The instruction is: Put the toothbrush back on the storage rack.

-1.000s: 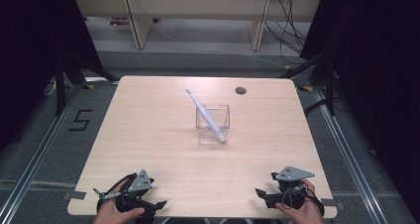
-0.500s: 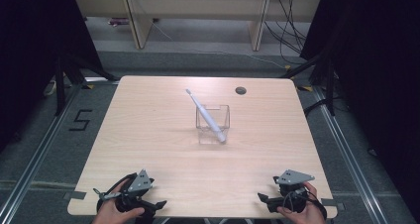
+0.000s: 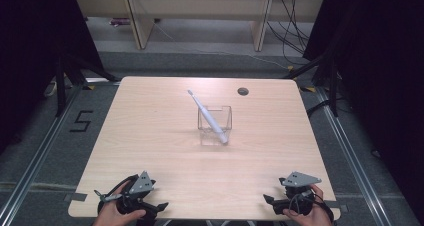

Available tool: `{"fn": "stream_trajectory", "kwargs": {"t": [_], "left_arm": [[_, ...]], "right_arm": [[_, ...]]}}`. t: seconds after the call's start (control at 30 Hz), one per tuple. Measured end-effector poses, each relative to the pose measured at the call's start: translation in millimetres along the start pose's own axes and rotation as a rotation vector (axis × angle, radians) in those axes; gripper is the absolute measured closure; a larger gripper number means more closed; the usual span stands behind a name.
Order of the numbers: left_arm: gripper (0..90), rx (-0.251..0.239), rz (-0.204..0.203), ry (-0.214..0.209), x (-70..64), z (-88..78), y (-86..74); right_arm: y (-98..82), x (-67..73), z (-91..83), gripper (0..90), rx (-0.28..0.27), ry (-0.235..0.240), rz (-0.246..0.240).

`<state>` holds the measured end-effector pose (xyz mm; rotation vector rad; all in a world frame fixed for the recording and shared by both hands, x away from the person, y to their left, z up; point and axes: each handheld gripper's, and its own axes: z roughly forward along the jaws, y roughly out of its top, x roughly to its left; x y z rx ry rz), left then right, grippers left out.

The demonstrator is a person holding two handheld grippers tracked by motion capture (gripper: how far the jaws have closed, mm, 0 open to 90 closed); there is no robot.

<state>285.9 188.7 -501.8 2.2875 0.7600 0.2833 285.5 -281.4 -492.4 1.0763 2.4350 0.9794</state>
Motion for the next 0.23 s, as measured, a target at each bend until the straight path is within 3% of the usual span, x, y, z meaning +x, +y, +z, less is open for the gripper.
{"fn": "stream_trajectory", "kwargs": {"t": [0.07, 0.13, 0.23], "left_arm": [[14.8, 0.001, 0.002, -0.001, 0.0, 0.1, -0.1], [14.8, 0.000, 0.000, 0.000, 0.0, 0.0, 0.0], [14.8, 0.003, -0.001, 0.000, 0.0, 0.1, 0.1]], "right_arm": [[0.1, 0.2, -0.2, 19.4, 0.002, -0.004, 0.005], [0.5, 2.8, -1.7, 19.4, 0.029, 0.003, 0.046], [0.7, 1.5, -0.4, 19.4, 0.013, 0.003, 0.022]]}}
